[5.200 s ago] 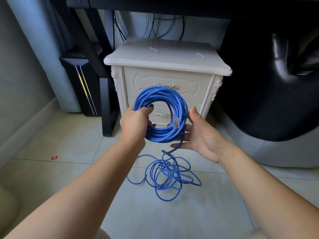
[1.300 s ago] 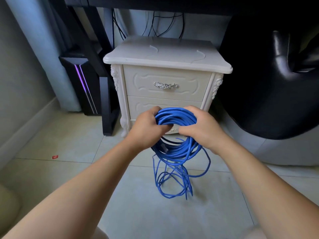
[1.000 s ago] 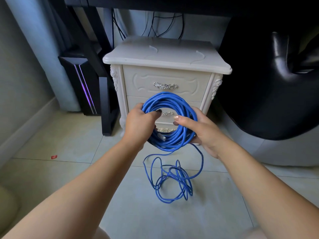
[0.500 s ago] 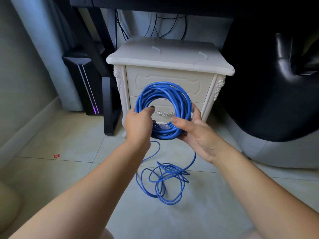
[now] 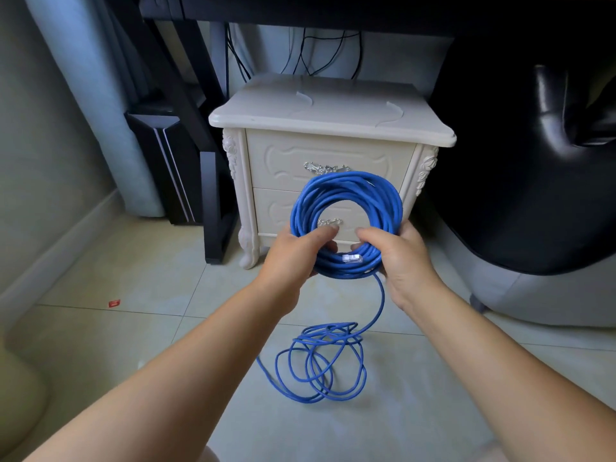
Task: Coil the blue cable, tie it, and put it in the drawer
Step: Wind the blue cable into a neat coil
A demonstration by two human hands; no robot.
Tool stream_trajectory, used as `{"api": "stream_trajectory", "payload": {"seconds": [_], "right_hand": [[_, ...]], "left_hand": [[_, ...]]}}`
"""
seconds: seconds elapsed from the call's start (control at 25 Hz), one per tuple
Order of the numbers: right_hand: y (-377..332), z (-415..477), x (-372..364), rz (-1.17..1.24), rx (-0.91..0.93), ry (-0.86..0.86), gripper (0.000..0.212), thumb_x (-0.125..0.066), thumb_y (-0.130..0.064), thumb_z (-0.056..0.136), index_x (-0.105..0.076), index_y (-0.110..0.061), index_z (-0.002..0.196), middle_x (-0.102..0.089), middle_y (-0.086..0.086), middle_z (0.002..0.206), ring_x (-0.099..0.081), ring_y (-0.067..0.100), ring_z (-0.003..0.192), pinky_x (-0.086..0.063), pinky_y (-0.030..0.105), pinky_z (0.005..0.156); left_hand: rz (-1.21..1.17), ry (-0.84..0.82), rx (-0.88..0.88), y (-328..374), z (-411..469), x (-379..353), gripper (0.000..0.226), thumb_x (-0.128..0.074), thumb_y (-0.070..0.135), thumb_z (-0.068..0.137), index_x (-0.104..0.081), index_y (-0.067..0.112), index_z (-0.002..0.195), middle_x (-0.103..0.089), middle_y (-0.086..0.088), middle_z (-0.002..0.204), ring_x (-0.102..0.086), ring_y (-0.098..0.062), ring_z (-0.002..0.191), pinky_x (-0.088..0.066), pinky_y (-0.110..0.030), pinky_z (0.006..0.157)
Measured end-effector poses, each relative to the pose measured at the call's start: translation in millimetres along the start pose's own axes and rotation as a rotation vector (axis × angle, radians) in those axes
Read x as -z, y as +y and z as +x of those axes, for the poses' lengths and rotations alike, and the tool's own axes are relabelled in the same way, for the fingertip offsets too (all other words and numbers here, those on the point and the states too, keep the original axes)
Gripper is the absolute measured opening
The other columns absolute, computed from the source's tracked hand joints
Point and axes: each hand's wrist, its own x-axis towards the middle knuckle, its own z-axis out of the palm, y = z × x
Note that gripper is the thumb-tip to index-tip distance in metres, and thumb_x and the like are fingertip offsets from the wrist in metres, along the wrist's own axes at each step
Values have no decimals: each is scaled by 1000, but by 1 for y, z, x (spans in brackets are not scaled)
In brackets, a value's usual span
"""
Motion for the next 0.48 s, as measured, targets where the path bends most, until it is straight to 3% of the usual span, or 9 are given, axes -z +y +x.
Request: {"api": "stream_trajectory", "payload": {"seconds": [0.12,0.24,0.36,0.48], "right_hand": [[-5,6,7,-150,86,70,25,-65,-6,70,-55,-21,87,-60,5,79,-64,30,76,-55,46,75],[-8,6,11,-359,181,72,28,-65,-3,73,-54,-23,89,-58,4,80,-55,22,70,-44,31,60],[-7,4,10,-564,261,-6,34,-67,-4,72,-57,-22,99,-62,-3,83,-56,20,72,-46,31,63],[-8,2,8,-646,334,-125,38,-69,-6,67,-56,-28,96,-64,-7,83,-60,18,76,-48,32,69]], "left_hand": [[78,-142,74,5,5,13,42,-77,35,80,-66,16,116,-73,-2,106,-68,-18,100,-52,-40,95],[76,-168,-90,13,11,21,77,-84,26,72,-47,32,140,-67,6,121,-66,-11,106,-51,-33,94],[477,-130,-356,11,7,20,82,-82,17,75,-42,39,143,-50,11,139,-52,-4,124,-44,-24,100],[586,-104,-463,10,6,21,78,-81,14,75,-46,39,140,-51,11,136,-55,-3,118,-44,-26,104]]}}
